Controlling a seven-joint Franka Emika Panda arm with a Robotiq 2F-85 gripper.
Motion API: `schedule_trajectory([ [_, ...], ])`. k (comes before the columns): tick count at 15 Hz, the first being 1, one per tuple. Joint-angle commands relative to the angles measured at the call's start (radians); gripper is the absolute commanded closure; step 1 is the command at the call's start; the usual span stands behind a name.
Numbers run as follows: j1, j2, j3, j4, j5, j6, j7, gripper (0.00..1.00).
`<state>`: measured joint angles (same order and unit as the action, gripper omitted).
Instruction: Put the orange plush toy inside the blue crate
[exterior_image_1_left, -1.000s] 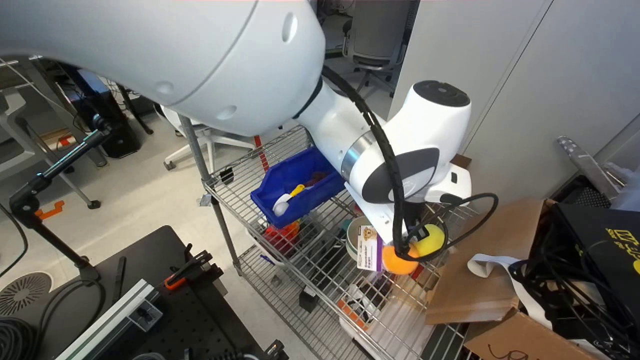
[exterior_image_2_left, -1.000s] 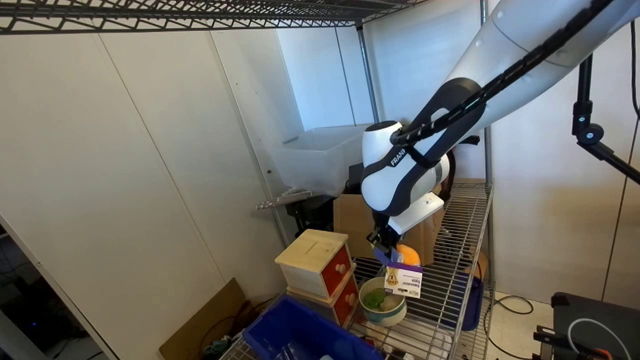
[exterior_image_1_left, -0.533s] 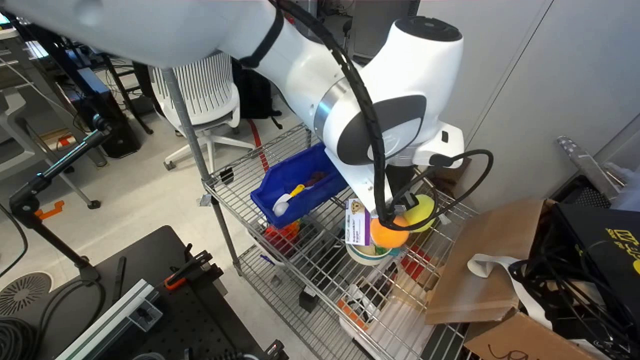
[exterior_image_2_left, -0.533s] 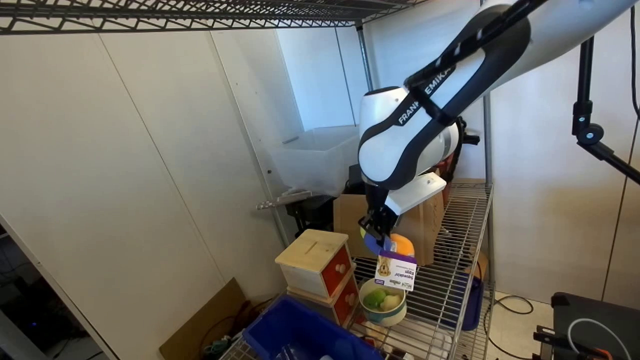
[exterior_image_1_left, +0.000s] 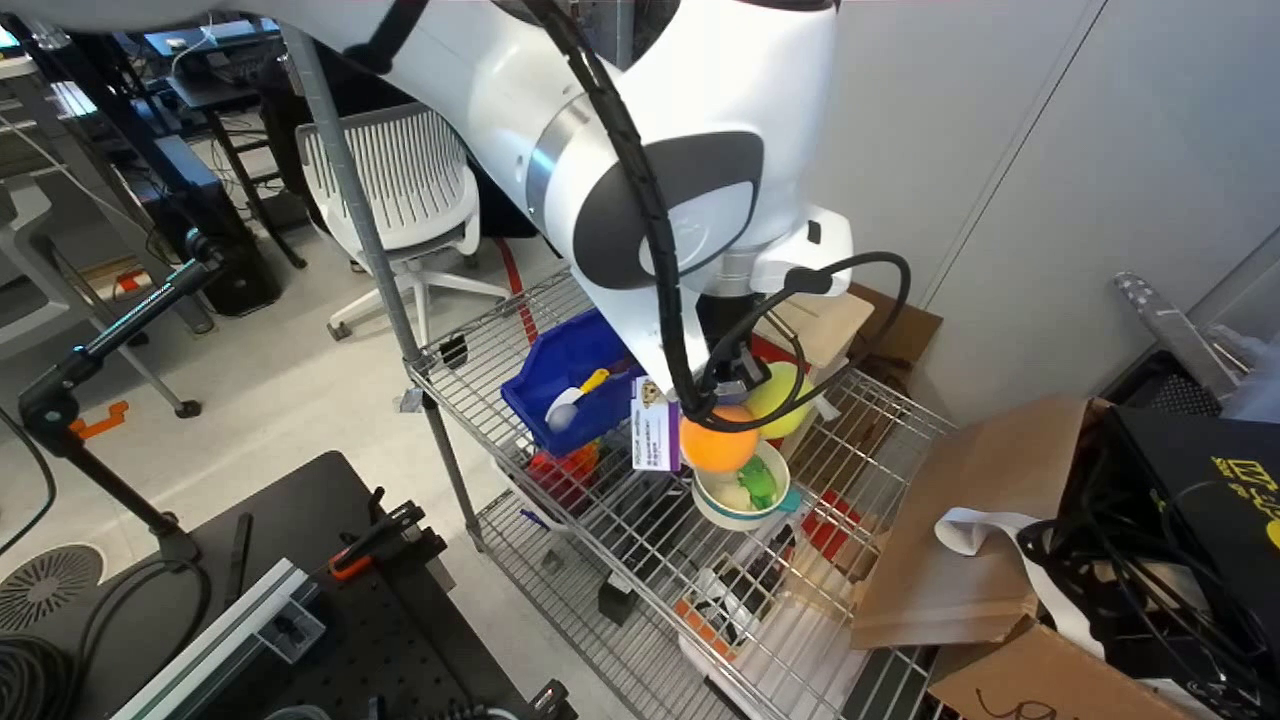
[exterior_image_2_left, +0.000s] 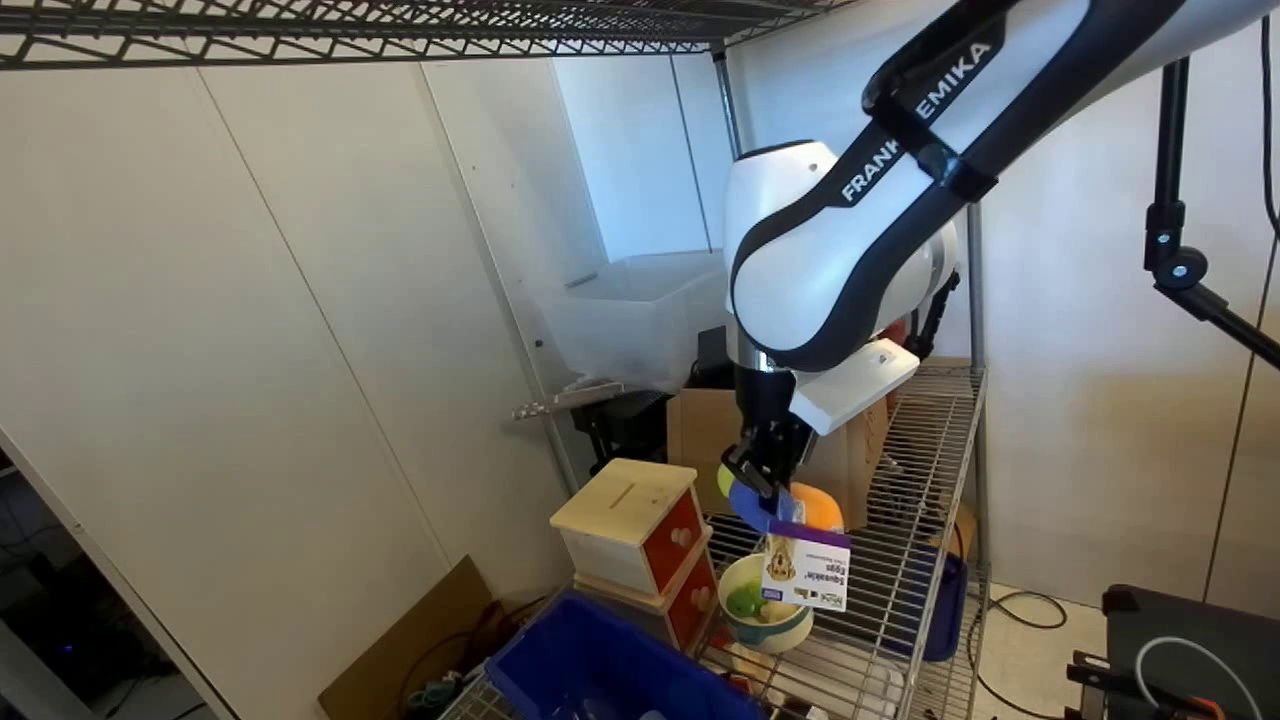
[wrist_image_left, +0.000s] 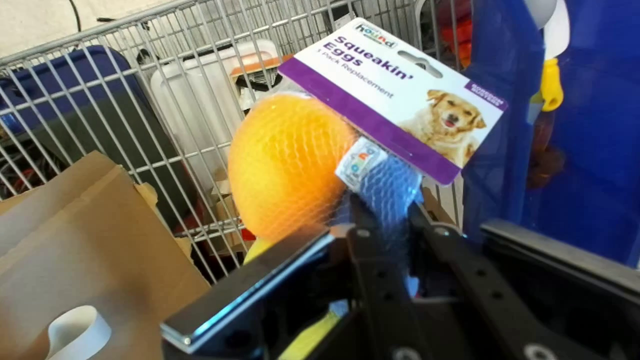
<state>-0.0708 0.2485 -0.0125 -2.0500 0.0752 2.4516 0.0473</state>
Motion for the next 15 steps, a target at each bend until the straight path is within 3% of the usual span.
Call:
schedule_trajectory([
  [1, 0.018, -0.08, 0.02, -0.073, 0.034, -0.01, -0.04, 0.96],
  [6, 0.05, -0.115, 0.047, -0.104, 0.056, 0.004, -0.062, 0.96],
  [15, 0.085, -0.088, 0.12, -0.073, 0.198, 0.029, -0.231, 0.96],
])
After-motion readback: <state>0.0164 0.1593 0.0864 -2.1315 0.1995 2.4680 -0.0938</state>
